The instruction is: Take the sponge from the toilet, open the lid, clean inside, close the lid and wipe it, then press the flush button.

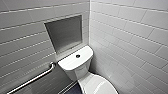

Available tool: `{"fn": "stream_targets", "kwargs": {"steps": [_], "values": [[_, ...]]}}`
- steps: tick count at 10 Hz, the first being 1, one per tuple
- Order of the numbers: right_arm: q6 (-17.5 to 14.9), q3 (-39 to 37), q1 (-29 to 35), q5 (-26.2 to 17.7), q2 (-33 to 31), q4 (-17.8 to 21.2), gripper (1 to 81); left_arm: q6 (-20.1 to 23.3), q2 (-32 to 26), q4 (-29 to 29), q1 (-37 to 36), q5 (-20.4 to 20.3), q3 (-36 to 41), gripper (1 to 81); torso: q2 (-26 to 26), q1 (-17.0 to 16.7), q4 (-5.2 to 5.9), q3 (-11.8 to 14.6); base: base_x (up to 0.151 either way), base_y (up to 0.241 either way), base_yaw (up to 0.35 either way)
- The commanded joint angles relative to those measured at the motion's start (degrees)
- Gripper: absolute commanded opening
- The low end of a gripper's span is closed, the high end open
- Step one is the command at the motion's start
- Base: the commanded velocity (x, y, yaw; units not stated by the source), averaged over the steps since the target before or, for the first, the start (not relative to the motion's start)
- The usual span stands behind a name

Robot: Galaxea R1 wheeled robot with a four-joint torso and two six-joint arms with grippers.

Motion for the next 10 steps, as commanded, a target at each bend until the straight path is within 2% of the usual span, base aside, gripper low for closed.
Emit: {"fn": "stream_targets", "kwargs": {"steps": [1, 3, 6, 9, 10], "values": [[1.98, 4.55, 0.94, -2.51, -5.92, -0.07, 1.0, 0.33, 0.28, 10.01, 4.94, 2.06, -2.09, 81.1, 0.0, 0.0, 0.0, 0.0, 0.0, 0.0, 0.0], [4.01, 7.9, 0.94, 1.63, -11.9, -0.07, 1.0, 0.33, 4.95, 13.71, 8.29, 2.23, -7.64, 81.1, -0.02, 0.0, 0.0, 0.02, 0.0, 0.0, 0.0], [5.16, 13.36, 5.24, 1.99, -18.6, -0.07, 1.0, 0.33, 11.02, 15.56, 11.11, 2.23, -14.86, 81.1, -0.02, 0.0, 0.0, 0.02, 0.0, 0.0, 0.0], [5.24, 19.25, 15.34, 1.02, -22.55, -0.24, 1.0, 0.33, 15.07, 16.44, 12.95, 2.59, -18.9, 81.1, -0.02, 0.0, 0.0, 0.02, 0.0, 0.0, 0.0], [5.67, 20.03, 19.37, -0.71, -22.56, 0.28, 1.0, 0.33, 15.94, 16.79, 13.83, 2.5, -19.94, 81.1, -0.02, 0.0, 0.0, 0.02, 0.0, 0.0, 0.0]]}}
